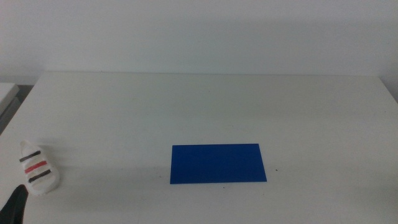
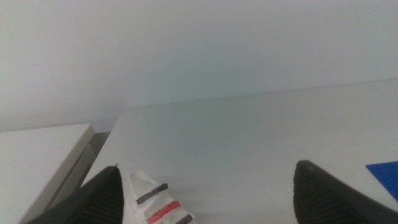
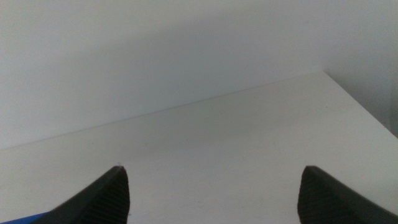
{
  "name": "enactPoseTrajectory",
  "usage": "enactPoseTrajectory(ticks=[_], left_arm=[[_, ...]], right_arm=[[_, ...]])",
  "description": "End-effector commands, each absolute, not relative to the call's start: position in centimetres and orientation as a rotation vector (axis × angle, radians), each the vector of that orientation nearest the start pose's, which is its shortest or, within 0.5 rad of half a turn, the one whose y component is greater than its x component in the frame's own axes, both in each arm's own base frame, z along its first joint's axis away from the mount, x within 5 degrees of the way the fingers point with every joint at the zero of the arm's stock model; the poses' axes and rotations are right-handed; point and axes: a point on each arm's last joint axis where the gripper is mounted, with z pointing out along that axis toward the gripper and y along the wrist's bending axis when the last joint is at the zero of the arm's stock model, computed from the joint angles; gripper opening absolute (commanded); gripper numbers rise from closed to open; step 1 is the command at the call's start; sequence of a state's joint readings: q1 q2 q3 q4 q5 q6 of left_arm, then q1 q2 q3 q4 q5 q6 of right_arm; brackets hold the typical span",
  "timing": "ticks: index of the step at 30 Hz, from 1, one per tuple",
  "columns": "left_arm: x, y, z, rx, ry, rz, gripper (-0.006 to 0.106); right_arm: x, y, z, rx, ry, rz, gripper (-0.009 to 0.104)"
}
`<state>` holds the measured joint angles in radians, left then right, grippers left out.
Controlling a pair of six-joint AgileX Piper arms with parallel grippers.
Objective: Use one arm to grab the shoe from the table and place it on the mat.
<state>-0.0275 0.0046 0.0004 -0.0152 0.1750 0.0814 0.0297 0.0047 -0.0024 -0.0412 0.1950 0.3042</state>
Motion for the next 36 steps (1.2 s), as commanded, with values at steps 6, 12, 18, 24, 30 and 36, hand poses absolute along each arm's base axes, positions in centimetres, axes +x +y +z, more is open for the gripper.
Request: enactPoseTrajectory(ticks=[6,12,18,24,30,36], left_arm=[[5.9,-0.1,20.9,0.062,1.675,0.035,0.094],[10.3,0.8,28.1,-0.106,1.963,0.018,0.094],[16.3,3.1,31.3,-0.585,2.209,-0.119,0.094],[22.2,5.0,30.9,-0.984,2.475,-0.134,0.094],[28.1,6.2,27.5,-1.078,2.617,-0.118,0.094],[31.5,6.9,22.6,-1.108,2.721,-0.109,0.094]], right_arm=[[5.6,0.1,19.6,0.192,1.662,0.208,0.079],[5.6,0.1,19.6,0.192,1.662,0.208,0.079],[5.6,0.1,19.6,0.192,1.662,0.208,0.079],[5.6,0.1,19.6,0.192,1.662,0.208,0.079],[5.6,0.1,19.6,0.192,1.662,0.208,0.079],[5.6,0.1,19.6,0.192,1.662,0.208,0.079]])
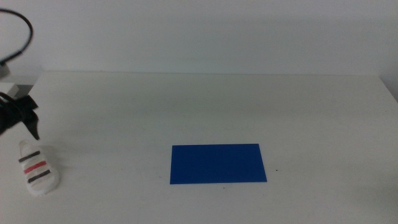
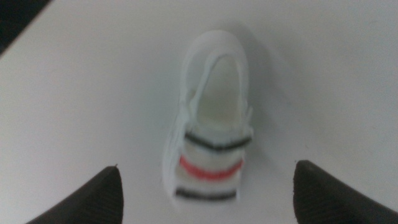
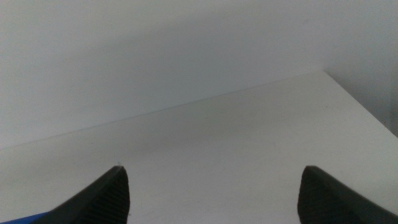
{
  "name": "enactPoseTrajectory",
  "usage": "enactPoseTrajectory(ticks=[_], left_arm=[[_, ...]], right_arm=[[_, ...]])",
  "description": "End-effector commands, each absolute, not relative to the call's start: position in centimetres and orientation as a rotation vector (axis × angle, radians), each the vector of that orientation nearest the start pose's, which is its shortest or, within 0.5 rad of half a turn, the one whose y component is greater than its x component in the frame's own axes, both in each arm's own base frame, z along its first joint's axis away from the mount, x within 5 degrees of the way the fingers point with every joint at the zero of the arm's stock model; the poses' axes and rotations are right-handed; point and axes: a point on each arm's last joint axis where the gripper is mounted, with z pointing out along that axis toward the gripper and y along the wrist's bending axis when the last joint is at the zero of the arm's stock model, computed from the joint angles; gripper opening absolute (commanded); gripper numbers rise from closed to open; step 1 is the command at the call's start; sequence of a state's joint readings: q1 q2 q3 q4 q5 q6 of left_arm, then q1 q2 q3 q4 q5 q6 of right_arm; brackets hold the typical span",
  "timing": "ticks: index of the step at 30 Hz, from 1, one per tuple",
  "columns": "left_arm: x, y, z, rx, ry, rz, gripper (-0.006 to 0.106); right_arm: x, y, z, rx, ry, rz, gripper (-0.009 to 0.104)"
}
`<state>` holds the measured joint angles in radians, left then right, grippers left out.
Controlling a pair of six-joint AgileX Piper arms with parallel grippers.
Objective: Use one arm to grab the shoe from the table and place it on the mat.
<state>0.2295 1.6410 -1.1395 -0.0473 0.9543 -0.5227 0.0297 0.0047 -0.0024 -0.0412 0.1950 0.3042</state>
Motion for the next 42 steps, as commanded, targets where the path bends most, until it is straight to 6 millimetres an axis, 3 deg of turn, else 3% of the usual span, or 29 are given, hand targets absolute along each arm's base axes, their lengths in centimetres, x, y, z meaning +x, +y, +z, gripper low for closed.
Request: enactPoseTrajectory(ticks=[1,8,15,19,25,27,33,37,42], left_arm=[[32.0,7.0,21.8,-1.091,2.720,-0.118,0.094],[34.0,7.2,18.0,-1.046,2.739,-0.164,0.094],[34.5,7.1,16.3,-1.040,2.773,-0.157,0.088],[34.2,7.1,16.2,-1.045,2.807,-0.145,0.067],[34.3,5.4,17.6,-1.018,2.865,-0.182,0.008],[35.1,3.5,19.0,-0.956,2.900,-0.188,-0.002],[38.1,-6.9,23.4,-0.671,2.928,-0.101,-0.002],[39.2,-14.2,24.2,-0.488,2.983,-0.117,-0.002],[39.2,-23.4,23.3,-0.256,2.972,-0.195,-0.002]], right_arm=[[5.6,0.1,19.6,0.192,1.662,0.208,0.079],[5.6,0.1,19.6,0.192,1.662,0.208,0.079],[5.6,0.1,19.6,0.192,1.662,0.208,0.079],[5.6,0.1,19.6,0.192,1.662,0.208,0.079],[5.6,0.1,19.6,0.192,1.662,0.208,0.079],[5.6,0.1,19.6,0.192,1.662,0.208,0.079],[5.6,0.1,19.6,0.192,1.662,0.208,0.079],[5.6,0.1,19.6,0.192,1.662,0.208,0.079],[5.6,0.1,19.6,0.192,1.662,0.208,0.079]])
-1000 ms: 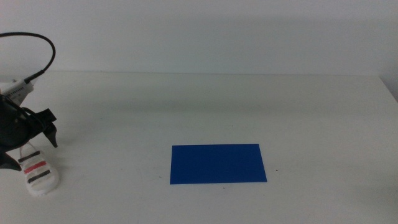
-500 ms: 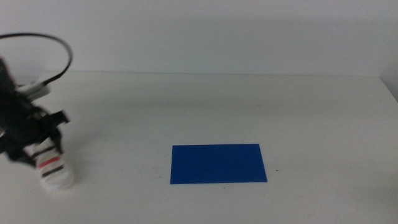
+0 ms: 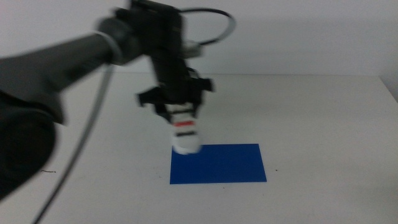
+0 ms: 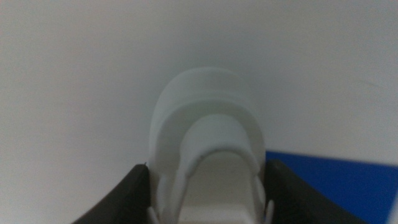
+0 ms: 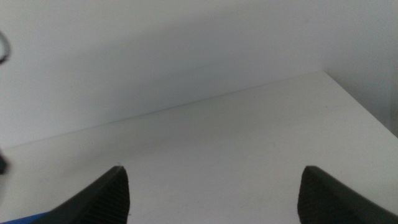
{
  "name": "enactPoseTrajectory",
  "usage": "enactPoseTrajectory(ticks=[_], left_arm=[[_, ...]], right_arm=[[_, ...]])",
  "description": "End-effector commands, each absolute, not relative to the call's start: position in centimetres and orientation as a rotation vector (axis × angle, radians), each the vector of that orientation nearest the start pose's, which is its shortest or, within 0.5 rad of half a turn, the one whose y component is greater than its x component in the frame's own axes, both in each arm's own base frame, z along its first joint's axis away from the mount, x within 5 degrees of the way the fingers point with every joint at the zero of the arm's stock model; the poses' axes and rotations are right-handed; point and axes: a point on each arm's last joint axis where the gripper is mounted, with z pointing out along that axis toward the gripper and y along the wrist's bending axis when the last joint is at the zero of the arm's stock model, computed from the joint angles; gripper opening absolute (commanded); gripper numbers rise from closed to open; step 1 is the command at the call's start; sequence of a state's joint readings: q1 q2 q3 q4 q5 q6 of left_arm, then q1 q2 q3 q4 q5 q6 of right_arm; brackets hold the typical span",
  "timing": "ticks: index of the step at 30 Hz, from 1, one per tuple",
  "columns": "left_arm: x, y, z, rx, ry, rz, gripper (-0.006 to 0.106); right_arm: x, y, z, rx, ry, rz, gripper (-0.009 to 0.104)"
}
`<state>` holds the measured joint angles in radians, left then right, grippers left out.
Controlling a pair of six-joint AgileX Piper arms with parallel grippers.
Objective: Use one arm to grab the shoe from the table and place it on the mat.
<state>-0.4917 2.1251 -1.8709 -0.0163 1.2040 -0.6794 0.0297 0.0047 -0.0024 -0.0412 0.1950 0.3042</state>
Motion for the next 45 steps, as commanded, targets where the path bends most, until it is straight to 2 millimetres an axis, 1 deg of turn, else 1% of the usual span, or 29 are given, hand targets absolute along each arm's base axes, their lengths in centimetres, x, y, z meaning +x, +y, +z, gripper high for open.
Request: enactPoseTrajectory(ticks=[1,3,5,9,11,13,14,16,17,18,20,21,23,27,28,31,35,38,42,45], left_arm=[[39.1,-24.4,22.8,-0.236,2.977,-0.196,-0.002],[38.4,-26.3,22.3,-0.214,2.984,-0.204,-0.002],[38.0,-27.3,22.0,-0.204,2.993,-0.213,-0.002],[37.8,-27.7,21.6,-0.203,3.014,-0.236,-0.002],[37.7,-27.9,21.5,-0.126,3.018,-0.233,-0.002],[37.7,-28.0,21.2,0.093,3.017,-0.221,-0.002],[37.7,-28.0,21.0,0.281,3.001,-0.206,-0.002],[37.8,-28.0,20.8,0.810,2.889,-0.168,-0.002],[37.7,-28.0,20.7,1.082,2.791,-0.149,-0.002],[37.7,-28.0,20.6,1.308,2.691,-0.136,-0.002],[37.5,-28.2,20.4,1.623,2.510,-0.144,-0.002],[37.3,-28.3,20.3,1.739,2.429,-0.164,-0.002],[37.1,-28.6,20.2,1.875,2.319,-0.208,-0.002],[36.7,-28.6,19.7,2.047,2.176,-0.233,-0.002],[36.6,-28.7,19.6,2.063,2.158,-0.248,-0.002],[36.6,-28.8,19.6,2.095,2.118,-0.262,-0.002],[36.6,-28.8,19.6,2.098,2.113,-0.265,-0.002],[36.6,-28.8,19.3,2.103,2.119,-0.267,-0.001],[36.6,-28.9,18.9,2.113,2.115,-0.286,0.002],[36.6,-29.0,18.6,2.132,2.102,-0.291,0.008]], right_arm=[[5.6,0.1,19.6,0.192,1.662,0.208,0.079],[5.6,0.1,19.6,0.192,1.662,0.208,0.079],[5.6,0.1,19.6,0.192,1.662,0.208,0.079],[5.6,0.1,19.6,0.192,1.662,0.208,0.079],[5.6,0.1,19.6,0.192,1.662,0.208,0.079],[5.6,0.1,19.6,0.192,1.662,0.208,0.079],[5.6,0.1,19.6,0.192,1.662,0.208,0.079],[5.6,0.1,19.6,0.192,1.662,0.208,0.079],[5.6,0.1,19.6,0.192,1.662,0.208,0.079],[5.6,0.1,19.6,0.192,1.662,0.208,0.079],[5.6,0.1,19.6,0.192,1.662,0.208,0.079],[5.6,0.1,19.6,0.192,1.662,0.208,0.079],[5.6,0.1,19.6,0.192,1.662,0.208,0.079],[5.6,0.1,19.6,0.192,1.662,0.208,0.079],[5.6,0.1,19.6,0.192,1.662,0.208,0.079],[5.6,0.1,19.6,0.192,1.662,0.208,0.079],[5.6,0.1,19.6,0.192,1.662,0.208,0.079],[5.6,0.1,19.6,0.192,1.662,0.208,0.079],[5.6,0.1,19.6,0.192,1.662,0.208,0.079],[5.6,0.1,19.6,0.192,1.662,0.208,0.079]])
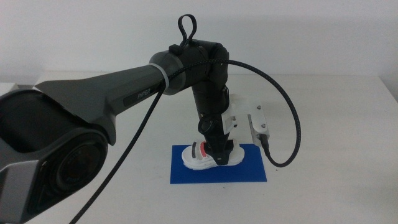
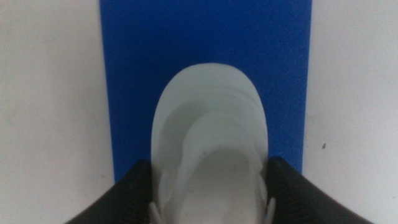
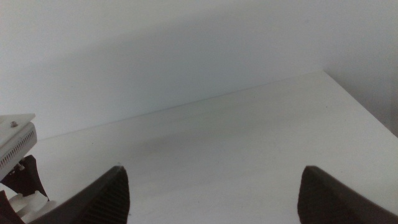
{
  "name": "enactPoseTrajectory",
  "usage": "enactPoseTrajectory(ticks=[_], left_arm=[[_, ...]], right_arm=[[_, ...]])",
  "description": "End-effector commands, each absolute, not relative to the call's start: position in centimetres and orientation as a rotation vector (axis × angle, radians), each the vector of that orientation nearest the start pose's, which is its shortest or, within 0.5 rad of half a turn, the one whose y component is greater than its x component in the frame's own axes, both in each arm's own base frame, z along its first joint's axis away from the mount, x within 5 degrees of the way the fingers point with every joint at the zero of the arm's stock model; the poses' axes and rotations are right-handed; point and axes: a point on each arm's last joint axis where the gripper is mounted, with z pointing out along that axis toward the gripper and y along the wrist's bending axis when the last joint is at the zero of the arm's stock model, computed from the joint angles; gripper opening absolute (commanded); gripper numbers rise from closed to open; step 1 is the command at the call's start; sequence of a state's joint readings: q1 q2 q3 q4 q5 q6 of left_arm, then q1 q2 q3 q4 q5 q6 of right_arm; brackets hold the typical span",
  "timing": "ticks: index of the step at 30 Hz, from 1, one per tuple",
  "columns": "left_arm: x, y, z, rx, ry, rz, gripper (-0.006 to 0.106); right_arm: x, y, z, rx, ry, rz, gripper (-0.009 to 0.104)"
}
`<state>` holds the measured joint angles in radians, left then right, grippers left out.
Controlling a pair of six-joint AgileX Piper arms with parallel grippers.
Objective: Use one arm to grab the shoe from the table and place it on the mat.
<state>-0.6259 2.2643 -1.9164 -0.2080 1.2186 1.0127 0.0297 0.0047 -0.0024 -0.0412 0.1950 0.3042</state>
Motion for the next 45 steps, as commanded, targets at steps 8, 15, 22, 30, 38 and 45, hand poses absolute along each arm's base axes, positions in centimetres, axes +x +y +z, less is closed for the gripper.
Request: enactPoseTrajectory(ticks=[8,15,22,30,38,45], left_arm=[[36.7,-29.0,18.1,-2.314,-2.284,0.318,0.066],[36.6,-29.0,18.7,-2.319,-2.296,0.320,0.094],[34.2,-25.8,31.7,-2.479,-2.533,0.133,0.094],[28.7,-15.4,43.3,-1.975,-3.235,0.561,0.094],[20.5,-5.7,40.4,-1.179,-3.820,0.679,0.094],[12.9,-2.5,36.0,-0.531,-4.288,0.644,0.094]], right_arm=[[5.6,0.1,19.6,0.192,1.662,0.208,0.079],[5.6,0.1,19.6,0.192,1.662,0.208,0.079],[5.6,0.1,19.6,0.192,1.662,0.208,0.079],[5.6,0.1,19.6,0.192,1.662,0.208,0.079],[5.6,0.1,19.6,0.192,1.662,0.208,0.079],[5.6,0.1,19.6,0.192,1.662,0.208,0.079]])
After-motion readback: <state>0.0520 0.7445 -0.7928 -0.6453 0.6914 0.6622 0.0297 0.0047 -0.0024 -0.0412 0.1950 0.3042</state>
